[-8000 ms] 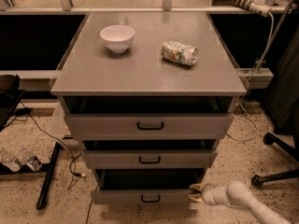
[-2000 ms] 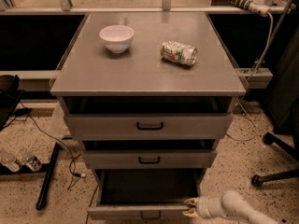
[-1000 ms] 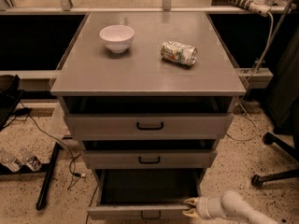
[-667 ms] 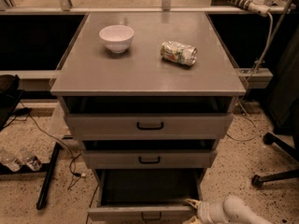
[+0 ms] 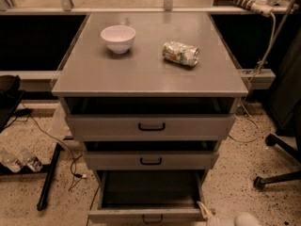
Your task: Open bottom drawer
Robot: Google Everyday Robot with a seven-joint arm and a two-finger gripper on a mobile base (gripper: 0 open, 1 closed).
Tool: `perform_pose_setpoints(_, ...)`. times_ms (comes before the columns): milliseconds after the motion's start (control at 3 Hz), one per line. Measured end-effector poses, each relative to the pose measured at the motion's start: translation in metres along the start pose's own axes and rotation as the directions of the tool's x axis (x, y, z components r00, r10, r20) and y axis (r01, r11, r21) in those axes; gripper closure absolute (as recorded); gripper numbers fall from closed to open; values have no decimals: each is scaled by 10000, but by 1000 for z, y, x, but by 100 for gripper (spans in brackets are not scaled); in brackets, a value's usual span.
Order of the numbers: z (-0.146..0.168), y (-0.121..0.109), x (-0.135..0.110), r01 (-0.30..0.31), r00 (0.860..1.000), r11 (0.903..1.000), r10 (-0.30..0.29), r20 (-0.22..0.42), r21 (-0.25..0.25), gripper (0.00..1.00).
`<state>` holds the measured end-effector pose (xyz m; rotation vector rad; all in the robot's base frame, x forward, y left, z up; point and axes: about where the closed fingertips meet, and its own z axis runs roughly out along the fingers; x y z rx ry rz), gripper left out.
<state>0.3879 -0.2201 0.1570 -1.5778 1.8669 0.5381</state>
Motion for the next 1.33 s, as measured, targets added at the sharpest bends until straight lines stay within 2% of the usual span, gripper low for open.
perform_pose_setpoints(667,-6,-2,-9,1,10000,10000,-1,-1,-12,0)
perform_pose_setpoints(1000,-8,22,-10,-57,9999,9994,60,84,-343,0)
perform_pose_setpoints(1333,-8,22,-10,-57,9999,9994,60,84,-343,0)
